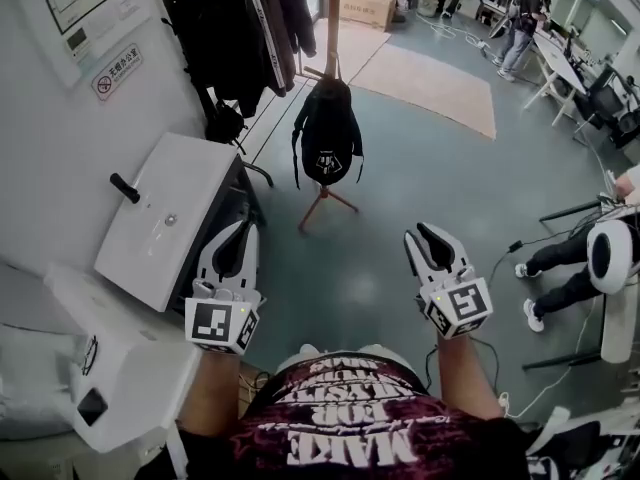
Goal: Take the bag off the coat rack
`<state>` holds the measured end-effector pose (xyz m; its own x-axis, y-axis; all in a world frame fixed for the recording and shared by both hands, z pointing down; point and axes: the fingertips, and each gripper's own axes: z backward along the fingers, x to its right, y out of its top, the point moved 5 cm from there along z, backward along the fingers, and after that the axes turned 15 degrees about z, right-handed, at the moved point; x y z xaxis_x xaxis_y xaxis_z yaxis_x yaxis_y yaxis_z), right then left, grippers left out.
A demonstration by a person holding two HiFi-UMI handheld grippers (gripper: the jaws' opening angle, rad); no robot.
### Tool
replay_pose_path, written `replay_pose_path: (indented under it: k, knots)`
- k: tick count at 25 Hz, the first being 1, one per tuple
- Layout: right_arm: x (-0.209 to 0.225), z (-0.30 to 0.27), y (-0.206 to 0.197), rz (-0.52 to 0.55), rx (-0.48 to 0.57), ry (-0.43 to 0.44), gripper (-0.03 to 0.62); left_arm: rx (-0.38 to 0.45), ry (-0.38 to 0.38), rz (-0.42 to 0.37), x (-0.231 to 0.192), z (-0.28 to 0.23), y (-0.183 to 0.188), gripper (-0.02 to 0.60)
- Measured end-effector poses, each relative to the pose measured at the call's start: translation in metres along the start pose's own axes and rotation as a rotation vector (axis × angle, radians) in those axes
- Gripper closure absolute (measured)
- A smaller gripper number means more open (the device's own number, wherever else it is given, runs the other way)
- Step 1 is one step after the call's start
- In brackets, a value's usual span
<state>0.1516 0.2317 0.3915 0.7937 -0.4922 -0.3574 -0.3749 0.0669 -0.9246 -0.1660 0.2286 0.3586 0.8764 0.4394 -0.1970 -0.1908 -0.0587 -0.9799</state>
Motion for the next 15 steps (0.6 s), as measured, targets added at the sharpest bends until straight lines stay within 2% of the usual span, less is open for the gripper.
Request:
replay_pose_path:
  k: [2,6,12,15]
  knots:
    - [-0.007,-0.001,0.000,-0.021,-0.011,-0.009,0.456,-0.020,-0.008,0.005,-0.009,0.005,-0.005,0.571]
    - [-0.022,0.002,-0.005,-0.033,-0.039,-0.002,0.422,-0.061,-0.011,0.043,-0.024,0.012,-0.020,0.483]
    - [-0.008,-0.003,-0.011,-0.050,-0.062,-0.026,0.396,-0.088,-0.022,0.024,-0.028,0.000,-0.030,0.476]
    - [-0.001,-0.014,-0.017,-0.063,-0.063,-0.017,0.396,-0.106,-0.036,0.050,-0.031,-0.010,-0.034,0.476]
